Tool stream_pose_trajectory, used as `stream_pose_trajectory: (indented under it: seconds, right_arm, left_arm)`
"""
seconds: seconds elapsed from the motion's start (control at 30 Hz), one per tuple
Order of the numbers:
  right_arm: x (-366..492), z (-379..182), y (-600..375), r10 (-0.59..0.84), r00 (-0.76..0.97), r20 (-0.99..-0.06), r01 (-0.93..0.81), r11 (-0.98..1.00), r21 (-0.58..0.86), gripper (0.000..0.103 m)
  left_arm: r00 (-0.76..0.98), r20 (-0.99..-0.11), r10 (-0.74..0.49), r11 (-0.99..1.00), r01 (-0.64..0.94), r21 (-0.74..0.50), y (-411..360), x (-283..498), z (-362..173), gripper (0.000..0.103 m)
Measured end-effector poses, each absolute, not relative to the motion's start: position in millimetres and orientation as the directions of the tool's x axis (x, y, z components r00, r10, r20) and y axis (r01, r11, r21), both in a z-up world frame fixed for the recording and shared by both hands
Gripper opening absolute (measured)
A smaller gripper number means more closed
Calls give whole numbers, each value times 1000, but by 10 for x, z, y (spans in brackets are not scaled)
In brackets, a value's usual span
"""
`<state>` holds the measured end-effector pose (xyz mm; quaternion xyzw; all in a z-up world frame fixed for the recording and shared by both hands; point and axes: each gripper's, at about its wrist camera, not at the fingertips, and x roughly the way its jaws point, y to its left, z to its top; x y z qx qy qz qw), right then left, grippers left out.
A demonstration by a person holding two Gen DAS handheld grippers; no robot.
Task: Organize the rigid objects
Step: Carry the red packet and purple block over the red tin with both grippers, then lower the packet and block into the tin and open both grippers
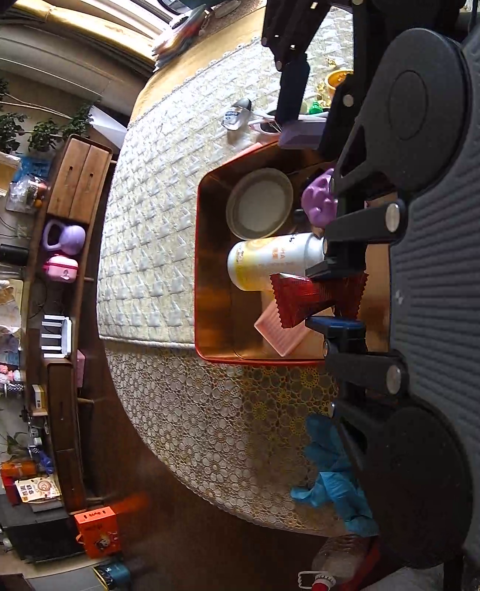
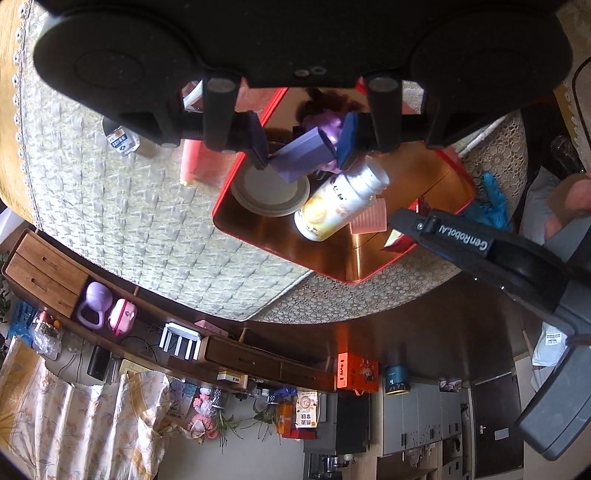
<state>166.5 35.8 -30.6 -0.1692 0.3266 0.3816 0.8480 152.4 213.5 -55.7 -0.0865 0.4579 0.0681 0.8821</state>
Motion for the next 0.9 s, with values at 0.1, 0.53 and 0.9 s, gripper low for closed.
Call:
stream_pose_trajectory:
  seconds: [0.1,0.53,0.9]
  right_arm:
    - [1747,-365,441,519,503,-691,-749,661,-48,40]
    - [1931,-478,551,507,490,-709,-743,668,-36,41]
    - [1891,-430,429,510,469,-721,-731,683,8,43]
  left_arm:
    - [559,-827,56,978,-197,-67,2132,1559,-653,21]
    - [520,-853,52,980,-189,-55,2106,1698,-911,21]
    - [499,-865,52,981,-187,-48,2019,1679,-930,22]
